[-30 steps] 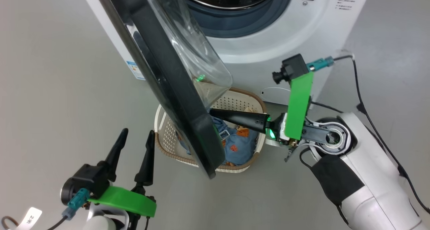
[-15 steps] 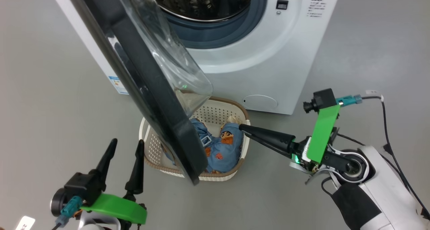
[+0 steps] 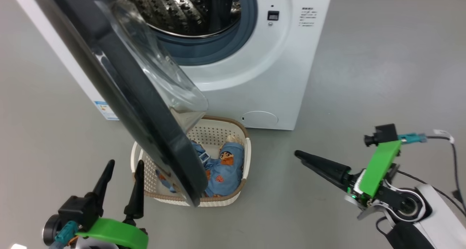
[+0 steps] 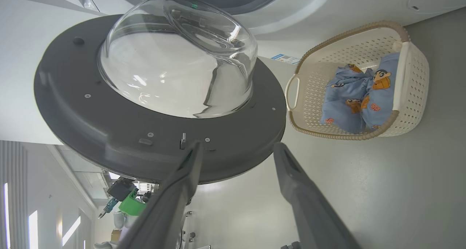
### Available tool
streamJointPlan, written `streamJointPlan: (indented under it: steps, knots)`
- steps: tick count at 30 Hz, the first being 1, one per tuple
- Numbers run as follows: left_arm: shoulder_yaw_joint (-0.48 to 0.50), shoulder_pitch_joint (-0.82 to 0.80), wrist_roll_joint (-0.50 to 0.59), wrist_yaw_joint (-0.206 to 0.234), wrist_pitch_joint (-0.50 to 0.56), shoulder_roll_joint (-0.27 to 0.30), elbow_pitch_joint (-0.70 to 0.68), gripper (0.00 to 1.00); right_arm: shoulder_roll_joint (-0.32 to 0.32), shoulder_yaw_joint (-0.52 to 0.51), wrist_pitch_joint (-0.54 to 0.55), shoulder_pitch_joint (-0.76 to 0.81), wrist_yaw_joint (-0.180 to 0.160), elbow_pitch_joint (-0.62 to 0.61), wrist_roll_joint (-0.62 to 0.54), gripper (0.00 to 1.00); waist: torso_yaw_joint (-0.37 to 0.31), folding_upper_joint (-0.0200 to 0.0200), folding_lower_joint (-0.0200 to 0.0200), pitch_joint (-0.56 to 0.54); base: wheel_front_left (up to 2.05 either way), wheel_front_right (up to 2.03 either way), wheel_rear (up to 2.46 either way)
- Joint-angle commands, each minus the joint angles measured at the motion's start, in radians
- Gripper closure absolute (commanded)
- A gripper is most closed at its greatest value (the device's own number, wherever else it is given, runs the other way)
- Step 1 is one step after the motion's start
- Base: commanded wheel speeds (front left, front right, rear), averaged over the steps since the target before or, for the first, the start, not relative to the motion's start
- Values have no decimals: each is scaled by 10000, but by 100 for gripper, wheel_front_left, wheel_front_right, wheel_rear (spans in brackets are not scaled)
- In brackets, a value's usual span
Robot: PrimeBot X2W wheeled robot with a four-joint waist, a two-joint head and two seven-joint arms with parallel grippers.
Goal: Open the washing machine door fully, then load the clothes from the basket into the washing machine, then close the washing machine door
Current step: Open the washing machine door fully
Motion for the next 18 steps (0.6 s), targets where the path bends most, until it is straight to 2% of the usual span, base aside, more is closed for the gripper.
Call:
streamJointPlan:
  steps: [1, 9, 18]
  knots:
    - [396, -68, 21, -14, -65, 255, -239, 0, -148, 17, -174, 140, 17, -212, -153, 0, -150, 0, 0, -85, 0, 0, 0]
    - [577, 126, -23, -15, -65, 276, -287, 0, -876, 239, -1087, 891, 17, 107, -808, 0, -440, 0, 0, -234, 0, 0, 0]
    - [719, 182, -35, -15, -65, 221, -307, 0, -1331, 571, -2311, 1519, 17, 457, -1023, 0, -610, 0, 0, -253, 0, 0, 0]
